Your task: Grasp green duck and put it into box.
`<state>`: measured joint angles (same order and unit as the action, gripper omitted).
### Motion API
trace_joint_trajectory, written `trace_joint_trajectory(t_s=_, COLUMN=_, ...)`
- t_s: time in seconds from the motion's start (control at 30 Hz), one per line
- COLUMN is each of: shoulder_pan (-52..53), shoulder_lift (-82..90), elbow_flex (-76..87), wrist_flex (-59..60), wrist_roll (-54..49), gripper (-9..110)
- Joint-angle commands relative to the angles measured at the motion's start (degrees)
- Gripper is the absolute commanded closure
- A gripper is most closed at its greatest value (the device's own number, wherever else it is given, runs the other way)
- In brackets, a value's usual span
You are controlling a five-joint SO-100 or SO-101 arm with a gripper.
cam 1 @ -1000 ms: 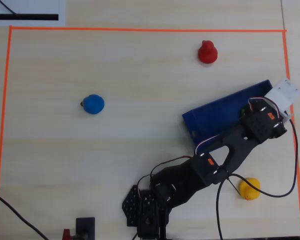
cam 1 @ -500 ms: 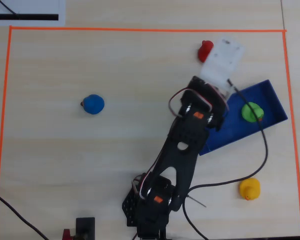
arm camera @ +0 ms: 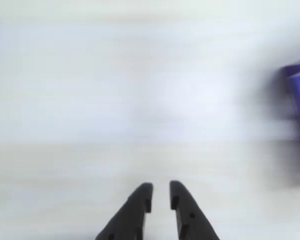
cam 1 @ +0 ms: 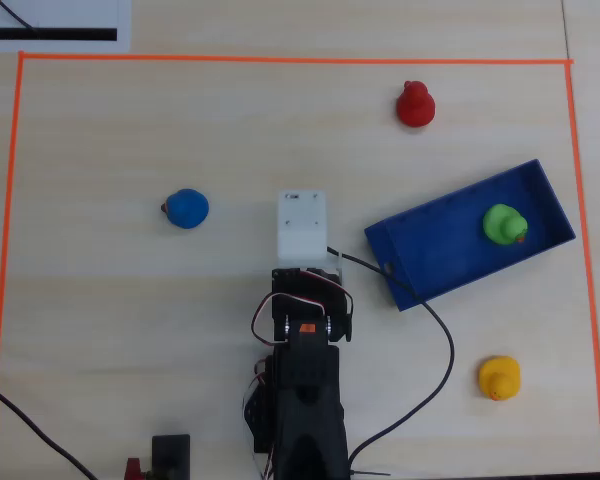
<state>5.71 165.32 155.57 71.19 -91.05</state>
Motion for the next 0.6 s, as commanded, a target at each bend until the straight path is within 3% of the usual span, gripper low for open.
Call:
trace_joint_trajectory(t_s=0.0, shoulder_pan=-1.85, shoulder_lift=7.65, elbow_flex=7.82, wrist_flex=-1.58, wrist_roll=-1.93, gripper=101)
trace_joint_trajectory(t_s=0.57, shoulder_pan=-3.25, shoulder_lift=23.55, elbow_flex=21.45, wrist_flex=2.90, wrist_roll=-3.87, gripper=101)
